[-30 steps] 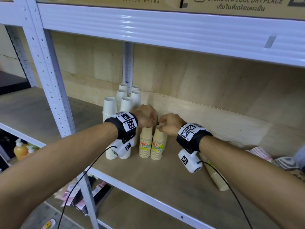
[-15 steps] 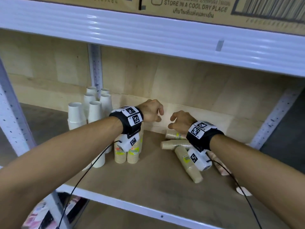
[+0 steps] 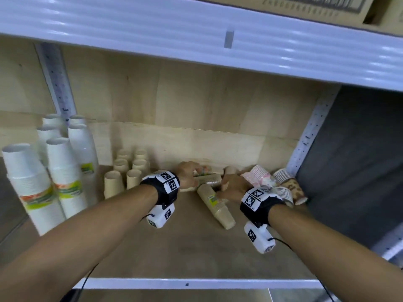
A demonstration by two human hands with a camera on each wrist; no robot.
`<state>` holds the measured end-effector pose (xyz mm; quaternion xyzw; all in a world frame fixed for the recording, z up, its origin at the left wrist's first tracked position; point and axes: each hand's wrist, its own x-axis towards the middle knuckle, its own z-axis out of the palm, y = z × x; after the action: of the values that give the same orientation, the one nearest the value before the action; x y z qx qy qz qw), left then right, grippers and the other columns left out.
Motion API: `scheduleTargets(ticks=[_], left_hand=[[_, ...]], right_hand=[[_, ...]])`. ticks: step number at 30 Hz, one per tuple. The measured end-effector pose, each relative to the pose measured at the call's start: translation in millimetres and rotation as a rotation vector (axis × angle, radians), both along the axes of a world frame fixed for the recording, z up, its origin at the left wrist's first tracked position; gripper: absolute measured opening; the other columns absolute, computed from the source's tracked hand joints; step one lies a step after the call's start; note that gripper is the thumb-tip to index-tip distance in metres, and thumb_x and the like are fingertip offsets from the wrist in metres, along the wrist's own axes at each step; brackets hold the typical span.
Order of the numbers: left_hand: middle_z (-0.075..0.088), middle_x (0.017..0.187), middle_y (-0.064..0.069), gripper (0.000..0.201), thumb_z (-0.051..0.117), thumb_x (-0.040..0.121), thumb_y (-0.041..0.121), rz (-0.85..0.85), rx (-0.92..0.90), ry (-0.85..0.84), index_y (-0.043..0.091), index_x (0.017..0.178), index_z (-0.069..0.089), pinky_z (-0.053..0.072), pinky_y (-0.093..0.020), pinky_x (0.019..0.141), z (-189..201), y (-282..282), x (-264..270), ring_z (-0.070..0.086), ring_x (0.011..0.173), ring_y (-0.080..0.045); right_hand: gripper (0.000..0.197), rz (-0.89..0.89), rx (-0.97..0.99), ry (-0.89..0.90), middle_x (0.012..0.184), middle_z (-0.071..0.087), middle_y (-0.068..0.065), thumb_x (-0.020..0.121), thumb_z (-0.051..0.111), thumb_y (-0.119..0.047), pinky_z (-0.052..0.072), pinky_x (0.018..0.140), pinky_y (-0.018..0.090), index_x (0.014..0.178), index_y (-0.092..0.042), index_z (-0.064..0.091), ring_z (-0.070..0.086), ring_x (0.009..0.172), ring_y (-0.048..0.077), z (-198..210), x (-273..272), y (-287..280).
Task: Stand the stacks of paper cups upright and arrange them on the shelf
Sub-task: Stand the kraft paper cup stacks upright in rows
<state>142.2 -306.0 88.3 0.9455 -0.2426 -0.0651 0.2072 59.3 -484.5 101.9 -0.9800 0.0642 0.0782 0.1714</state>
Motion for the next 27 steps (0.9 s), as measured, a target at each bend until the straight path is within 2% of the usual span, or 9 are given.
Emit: scheduleTargets(ticks=[2,4,7,8,11,14,20,24,27], left_hand=[[0.059,0.123,-0.002,0.048,0.075,0.082,0.021,0.022,-0.031,0.030,0.020,0.127,0.060,0.044,-0.024,0.081,-16.2,-2.9,3.9,0.058,0.111,-0.024],[0.057,0.128,-0.005,0.049,0.075,0.081,0.027,0.062,-0.036,0.028,0.024,0.128,0.059,0.046,-0.026,0.086,-27.9,-2.2,7.7,0.057,0.112,-0.026],[0.060,0.126,-0.007,0.045,0.071,0.083,0.030,0.086,-0.033,0.019,0.022,0.126,0.059,0.048,-0.030,0.088,-41.7,-0.7,15.1,0.059,0.110,-0.027],[0.061,0.127,-0.007,0.049,0.072,0.083,0.030,0.093,-0.031,0.012,0.021,0.129,0.058,0.047,-0.030,0.088,-46.1,-0.3,17.6,0.059,0.112,-0.028],[0.063,0.126,-0.007,0.050,0.073,0.081,0.026,0.118,-0.011,0.017,0.019,0.128,0.058,0.044,-0.026,0.081,-54.8,-3.0,22.2,0.060,0.111,-0.027],[0.062,0.122,-0.010,0.044,0.069,0.084,0.017,0.133,-0.010,0.019,0.015,0.126,0.056,0.046,-0.029,0.080,-63.6,-7.0,24.1,0.060,0.110,-0.029],[0.059,0.124,-0.012,0.056,0.057,0.083,-0.004,0.177,0.016,0.022,0.020,0.133,0.046,0.045,-0.032,0.077,-77.9,-6.1,25.8,0.059,0.107,-0.031],[0.058,0.125,-0.011,0.056,0.060,0.082,-0.004,0.155,0.032,0.017,0.018,0.132,0.047,0.047,-0.032,0.079,-73.3,-4.8,26.3,0.059,0.108,-0.030],[0.059,0.126,-0.009,0.055,0.064,0.081,-0.001,0.149,0.038,0.011,0.020,0.130,0.049,0.051,-0.034,0.086,-64.8,-3.9,24.8,0.059,0.109,-0.029]], right_hand=[[0.043,-0.015,0.012,0.031,0.110,0.063,0.005,0.083,0.069,-0.038,0.050,0.081,0.033,0.117,-0.013,0.060,0.060,0.100,0.026,-12.5,-5.8,-1.5],[0.046,-0.031,0.016,0.063,0.111,0.063,0.007,0.081,0.069,-0.042,0.051,0.082,0.034,0.115,-0.012,0.061,0.061,0.100,0.026,-23.7,-9.1,-2.5],[0.052,-0.045,0.035,0.097,0.105,0.063,0.004,0.072,0.068,-0.053,0.045,0.067,0.030,0.110,-0.018,0.061,0.060,0.091,0.021,-42.3,-10.0,-6.5],[0.058,-0.043,0.028,0.105,0.108,0.062,0.003,0.069,0.068,-0.057,0.046,0.070,0.031,0.113,-0.020,0.060,0.061,0.094,0.021,-48.0,-10.1,-7.6],[0.081,-0.046,0.020,0.098,0.129,0.056,0.002,0.065,0.072,-0.060,0.047,0.094,0.037,0.134,-0.024,0.051,0.055,0.116,0.023,-63.1,-12.2,-10.9],[0.089,-0.054,0.045,0.092,0.139,0.051,0.002,0.070,0.074,-0.056,0.043,0.099,0.034,0.146,-0.022,0.041,0.051,0.125,0.023,-69.2,-14.5,-11.8],[0.085,-0.058,0.076,0.080,0.139,0.052,0.002,0.074,0.075,-0.047,0.040,0.095,0.029,0.146,-0.020,0.040,0.051,0.125,0.022,-71.4,-16.7,-13.6],[0.091,-0.067,0.062,0.081,0.139,0.053,0.001,0.069,0.076,-0.049,0.044,0.099,0.032,0.147,-0.022,0.039,0.052,0.124,0.021,-71.4,-15.0,-14.4],[0.085,-0.059,0.007,0.080,0.133,0.055,0.002,0.070,0.076,-0.049,0.043,0.087,0.027,0.144,-0.021,0.044,0.055,0.119,0.022,-65.9,-13.5,-16.2]])
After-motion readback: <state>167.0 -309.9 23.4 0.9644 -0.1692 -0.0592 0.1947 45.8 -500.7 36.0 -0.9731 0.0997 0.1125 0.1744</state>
